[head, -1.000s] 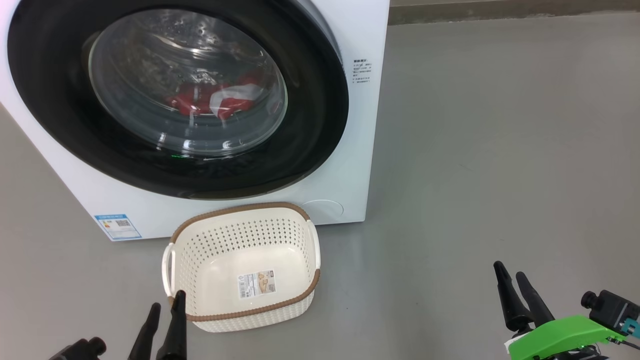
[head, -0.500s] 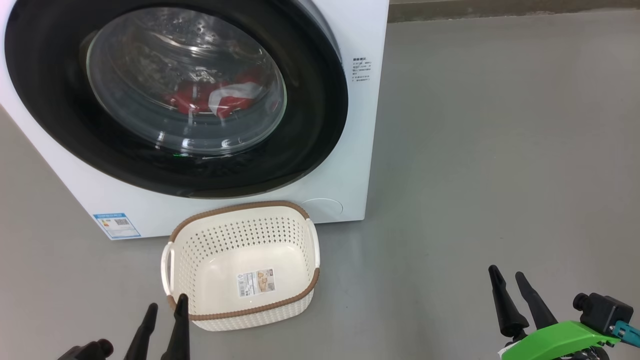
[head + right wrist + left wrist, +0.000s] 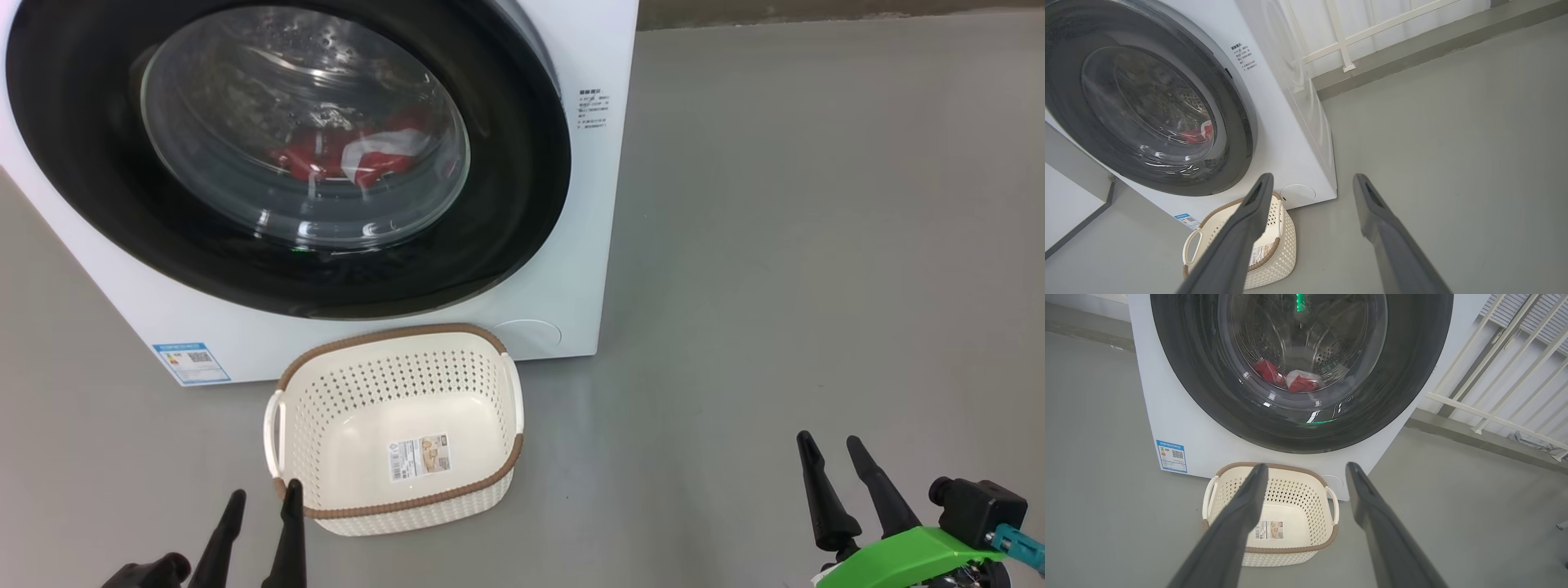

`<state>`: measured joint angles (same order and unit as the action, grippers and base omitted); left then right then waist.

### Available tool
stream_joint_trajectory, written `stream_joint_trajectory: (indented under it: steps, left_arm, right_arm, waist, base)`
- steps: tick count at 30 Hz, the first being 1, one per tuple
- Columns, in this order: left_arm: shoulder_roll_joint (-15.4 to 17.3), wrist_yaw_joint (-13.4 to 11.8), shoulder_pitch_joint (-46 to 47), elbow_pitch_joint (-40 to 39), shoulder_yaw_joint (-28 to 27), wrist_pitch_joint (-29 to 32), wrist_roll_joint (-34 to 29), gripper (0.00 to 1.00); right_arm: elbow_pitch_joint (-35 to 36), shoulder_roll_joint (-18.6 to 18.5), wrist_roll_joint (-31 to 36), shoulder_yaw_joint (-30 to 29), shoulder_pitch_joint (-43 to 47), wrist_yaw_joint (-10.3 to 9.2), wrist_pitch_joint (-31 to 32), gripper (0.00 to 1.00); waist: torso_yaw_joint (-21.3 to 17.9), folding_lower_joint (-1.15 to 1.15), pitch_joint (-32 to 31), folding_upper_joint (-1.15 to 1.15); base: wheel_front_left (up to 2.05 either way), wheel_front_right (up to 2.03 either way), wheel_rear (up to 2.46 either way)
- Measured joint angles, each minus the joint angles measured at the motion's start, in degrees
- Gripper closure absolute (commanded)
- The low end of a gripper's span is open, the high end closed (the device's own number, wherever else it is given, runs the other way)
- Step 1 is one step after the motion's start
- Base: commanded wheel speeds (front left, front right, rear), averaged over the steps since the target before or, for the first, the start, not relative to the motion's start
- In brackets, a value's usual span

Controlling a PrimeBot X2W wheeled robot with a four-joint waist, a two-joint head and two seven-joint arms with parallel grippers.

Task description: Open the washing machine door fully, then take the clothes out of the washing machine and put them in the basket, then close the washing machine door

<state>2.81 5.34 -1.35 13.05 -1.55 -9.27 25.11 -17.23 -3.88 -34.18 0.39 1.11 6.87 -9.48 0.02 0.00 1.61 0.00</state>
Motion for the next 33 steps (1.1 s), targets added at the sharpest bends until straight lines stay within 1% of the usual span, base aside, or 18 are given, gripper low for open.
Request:
stream_joint_trajectory:
  steps: [14, 18, 29, 33]
  left_arm:
    - [0.0, 0.6, 0.0, 1.2, -0.3, -2.5, -9.3, 0.00]
    - [0.0, 0.8, 0.0, 1.7, -0.4, -3.0, -11.3, 0.00]
    - [-0.1, 1.8, 0.0, 3.6, -1.7, -4.9, -14.6, 0.00]
    - [-0.2, 1.8, 0.0, 3.9, -2.0, -5.0, -15.5, 0.00]
  right_arm:
    - [0.0, -0.1, 8.0, -0.4, 1.1, 0.01, -2.2, 0.00]
    - [-0.1, -0.2, 10.6, -1.3, 1.1, 0.16, -2.9, 0.00]
    - [-0.7, -0.1, 14.8, -1.9, 1.3, 0.18, -4.7, 0.00]
    - [-0.9, -0.1, 15.1, -1.9, 1.4, 0.18, -4.7, 0.00]
  waist:
    - [0.1, 0.00, 0.4, 0.00]
    - [0.0, 0.00, 0.4, 0.00]
    - [-0.2, 0.00, 0.0, 0.00]
    - [-0.2, 0.00, 0.2, 0.00]
  base:
    - [0.00, 0.00, 0.00]
    - [0.00, 0.00, 0.00]
    - [0.00, 0.00, 0.00]
    - [0.00, 0.00, 0.00]
